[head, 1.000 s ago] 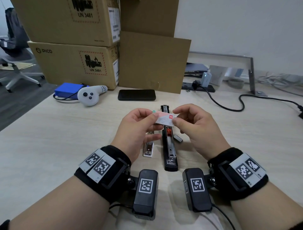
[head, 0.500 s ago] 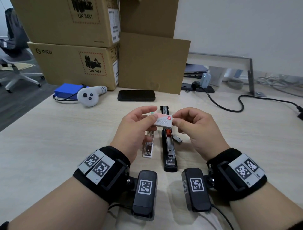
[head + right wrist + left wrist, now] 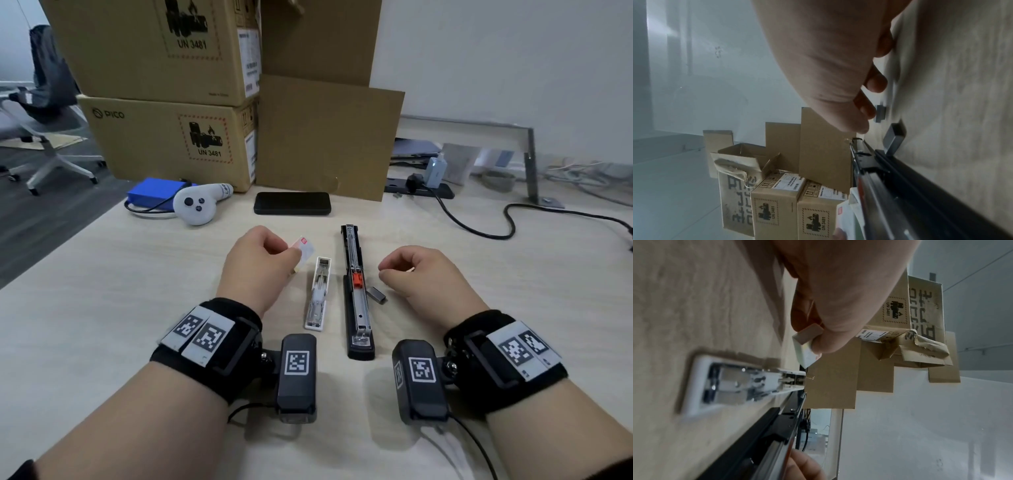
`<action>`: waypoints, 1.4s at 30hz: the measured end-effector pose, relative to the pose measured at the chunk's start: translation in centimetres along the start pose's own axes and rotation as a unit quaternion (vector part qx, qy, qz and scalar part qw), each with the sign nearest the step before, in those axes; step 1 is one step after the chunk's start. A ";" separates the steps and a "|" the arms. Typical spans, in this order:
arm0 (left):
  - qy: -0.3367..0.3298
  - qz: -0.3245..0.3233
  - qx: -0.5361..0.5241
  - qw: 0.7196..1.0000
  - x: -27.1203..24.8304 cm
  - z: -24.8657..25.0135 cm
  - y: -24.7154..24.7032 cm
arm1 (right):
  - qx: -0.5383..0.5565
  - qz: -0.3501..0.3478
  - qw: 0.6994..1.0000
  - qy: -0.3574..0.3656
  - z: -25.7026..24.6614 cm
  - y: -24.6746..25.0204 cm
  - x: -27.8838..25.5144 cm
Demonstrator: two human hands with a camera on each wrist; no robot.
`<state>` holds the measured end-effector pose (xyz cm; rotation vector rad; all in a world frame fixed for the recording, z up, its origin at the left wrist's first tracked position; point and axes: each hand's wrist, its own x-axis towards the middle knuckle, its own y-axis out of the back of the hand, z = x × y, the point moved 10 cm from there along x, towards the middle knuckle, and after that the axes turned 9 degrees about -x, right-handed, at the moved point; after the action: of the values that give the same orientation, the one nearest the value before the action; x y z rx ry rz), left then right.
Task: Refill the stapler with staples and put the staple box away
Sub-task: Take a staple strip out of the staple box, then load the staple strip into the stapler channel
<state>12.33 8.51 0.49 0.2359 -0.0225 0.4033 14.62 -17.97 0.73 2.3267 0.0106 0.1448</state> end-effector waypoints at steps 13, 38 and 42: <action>-0.015 -0.030 0.164 0.986 -0.1 0.3 -0.7 | -0.087 -0.077 0.993 0.010 -0.1 -1.8 -0.3; -0.112 -0.146 -0.108 0.977 -3.3 3.5 -4.2 | 0.251 -0.007 0.966 0.061 -3.3 -0.3 -1.2; -0.079 -0.209 -0.181 0.958 -4.2 3.5 -5.4 | 0.307 -0.022 0.948 0.080 -4.2 -0.7 -1.6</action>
<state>10.70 1.24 2.37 -0.0920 -0.1984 -0.0467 12.62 -14.56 2.93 2.9273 0.2190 0.3493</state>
